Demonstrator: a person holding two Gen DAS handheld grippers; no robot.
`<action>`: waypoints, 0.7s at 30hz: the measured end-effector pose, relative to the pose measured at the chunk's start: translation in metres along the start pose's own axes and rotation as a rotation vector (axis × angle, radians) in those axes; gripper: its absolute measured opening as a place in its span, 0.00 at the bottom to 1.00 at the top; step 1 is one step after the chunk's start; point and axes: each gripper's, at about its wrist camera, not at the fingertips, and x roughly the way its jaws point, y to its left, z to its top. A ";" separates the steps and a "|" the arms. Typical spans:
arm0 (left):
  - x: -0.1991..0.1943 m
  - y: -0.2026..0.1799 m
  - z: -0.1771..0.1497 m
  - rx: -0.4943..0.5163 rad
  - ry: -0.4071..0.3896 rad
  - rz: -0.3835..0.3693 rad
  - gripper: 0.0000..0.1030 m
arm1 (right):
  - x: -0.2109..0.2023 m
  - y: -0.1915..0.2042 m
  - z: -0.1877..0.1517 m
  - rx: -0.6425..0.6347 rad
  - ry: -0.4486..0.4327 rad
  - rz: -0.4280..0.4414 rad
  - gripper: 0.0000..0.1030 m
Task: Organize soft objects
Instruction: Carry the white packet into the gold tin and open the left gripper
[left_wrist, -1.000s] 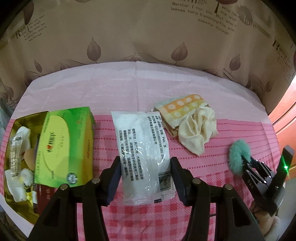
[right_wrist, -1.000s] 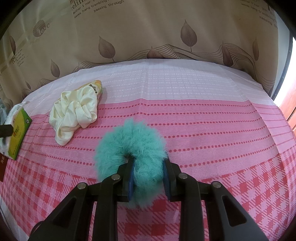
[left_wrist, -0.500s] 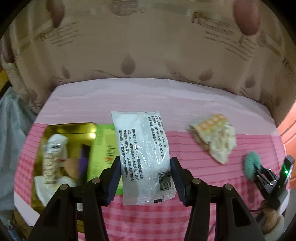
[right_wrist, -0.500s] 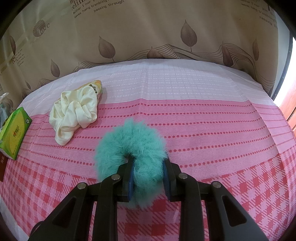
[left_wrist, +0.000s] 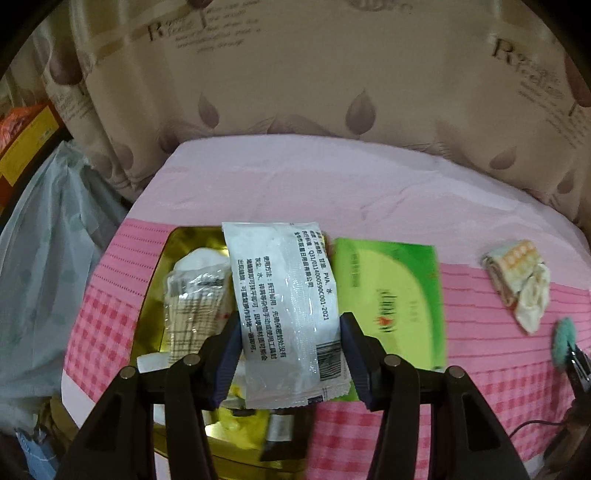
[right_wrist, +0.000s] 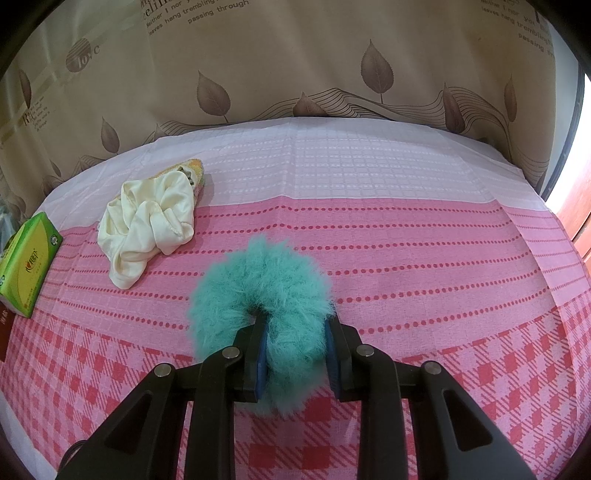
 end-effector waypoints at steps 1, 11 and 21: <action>0.004 0.004 0.000 -0.004 0.008 0.001 0.52 | 0.000 0.000 0.000 0.000 0.000 0.000 0.25; 0.038 0.037 -0.001 -0.021 0.055 0.052 0.52 | 0.000 0.000 0.000 0.000 0.000 0.000 0.25; 0.059 0.046 -0.008 0.006 0.079 0.069 0.52 | -0.001 -0.001 0.000 -0.001 0.000 -0.002 0.25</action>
